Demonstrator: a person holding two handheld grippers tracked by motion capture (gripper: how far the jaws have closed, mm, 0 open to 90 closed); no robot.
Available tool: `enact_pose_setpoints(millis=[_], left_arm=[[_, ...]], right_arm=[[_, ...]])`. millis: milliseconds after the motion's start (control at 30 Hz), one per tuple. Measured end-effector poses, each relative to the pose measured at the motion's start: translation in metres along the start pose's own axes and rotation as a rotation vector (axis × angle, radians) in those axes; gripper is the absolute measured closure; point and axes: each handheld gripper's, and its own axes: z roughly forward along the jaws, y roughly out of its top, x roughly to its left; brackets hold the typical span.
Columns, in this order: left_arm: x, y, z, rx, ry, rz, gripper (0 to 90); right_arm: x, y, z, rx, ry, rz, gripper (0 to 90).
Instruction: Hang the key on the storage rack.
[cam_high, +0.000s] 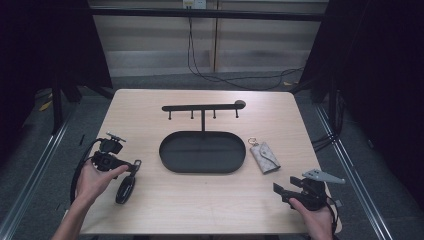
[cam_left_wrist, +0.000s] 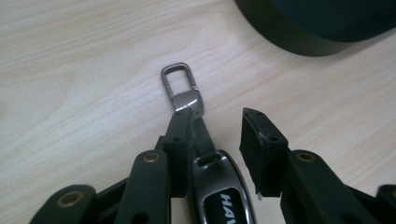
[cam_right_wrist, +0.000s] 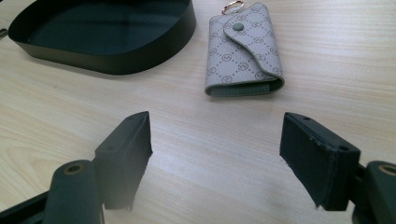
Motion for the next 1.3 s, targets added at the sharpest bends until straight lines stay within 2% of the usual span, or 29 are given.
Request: enact_pose_setpoints(millis=[33, 200, 333, 367, 400, 433, 500, 533, 567, 667, 733, 767, 800, 867, 967, 1067, 1200, 1300], left_arm=[[0.001, 0.001, 0.001, -0.005, -0.003, -0.014, 64.6], [0.004, 0.004, 0.010, 0.078, 0.018, -0.016, 64.1], [0.006, 0.014, 0.015, 0.119, 0.044, -0.042, 63.0], [0.006, 0.017, 0.016, 0.128, 0.039, -0.047, 63.0], [0.006, 0.019, 0.017, 0.141, 0.040, -0.047, 63.0], [0.004, 0.023, 0.019, 0.165, 0.060, -0.039, 63.0], [0.002, 0.027, 0.022, 0.184, 0.056, -0.031, 62.9], [0.001, 0.029, 0.025, 0.205, 0.086, -0.025, 62.8], [0.000, 0.031, 0.027, 0.213, 0.091, -0.028, 62.5], [0.002, 0.035, 0.035, 0.256, 0.087, -0.035, 61.8], [0.003, 0.037, 0.038, 0.264, 0.076, -0.047, 60.9], [0.004, 0.038, 0.041, 0.280, 0.089, -0.042, 60.9], [0.005, 0.039, 0.043, 0.292, 0.082, -0.050, 60.9], [0.006, 0.042, 0.044, 0.296, 0.093, -0.060, 61.7], [0.005, 0.044, 0.045, 0.314, 0.092, -0.047, 64.0], [0.000, 0.047, 0.048, 0.335, 0.126, -0.040, 64.3], [-0.010, 0.054, 0.054, 0.394, 0.193, -0.019, 63.6], [-0.009, 0.057, 0.055, 0.412, 0.189, -0.033, 64.8]], right_arm=[[0.000, 0.000, 0.000, -0.001, 0.000, 0.000, 24.9], [0.000, 0.000, 0.000, 0.002, -0.002, 0.001, 24.9], [0.000, -0.001, 0.000, 0.007, -0.008, 0.000, 24.9], [0.000, -0.001, 0.001, 0.011, -0.005, -0.004, 24.9], [0.000, -0.001, 0.001, 0.013, -0.005, -0.005, 24.8], [0.001, -0.001, 0.001, 0.013, -0.006, -0.006, 24.8], [0.001, -0.001, 0.001, 0.014, -0.006, -0.006, 24.6], [0.001, -0.001, 0.001, 0.015, -0.006, -0.005, 24.6], [0.000, -0.001, 0.001, 0.014, -0.005, -0.006, 24.6], [-0.001, -0.001, 0.001, 0.014, 0.001, 0.005, 24.5], [-0.001, -0.001, 0.000, 0.013, 0.001, 0.005, 24.4], [-0.001, -0.001, 0.000, 0.014, 0.001, 0.005, 24.4], [-0.001, -0.001, 0.001, 0.015, 0.000, 0.003, 24.4], [-0.001, -0.001, 0.001, 0.016, 0.001, 0.003, 24.3], [-0.001, -0.002, 0.001, 0.017, 0.000, 0.006, 24.2], [-0.003, -0.002, 0.002, 0.021, 0.009, 0.022, 24.1], [-0.003, -0.002, 0.001, 0.021, 0.008, 0.023, 24.1], [-0.002, -0.002, 0.002, 0.030, 0.006, 0.018, 24.1]])
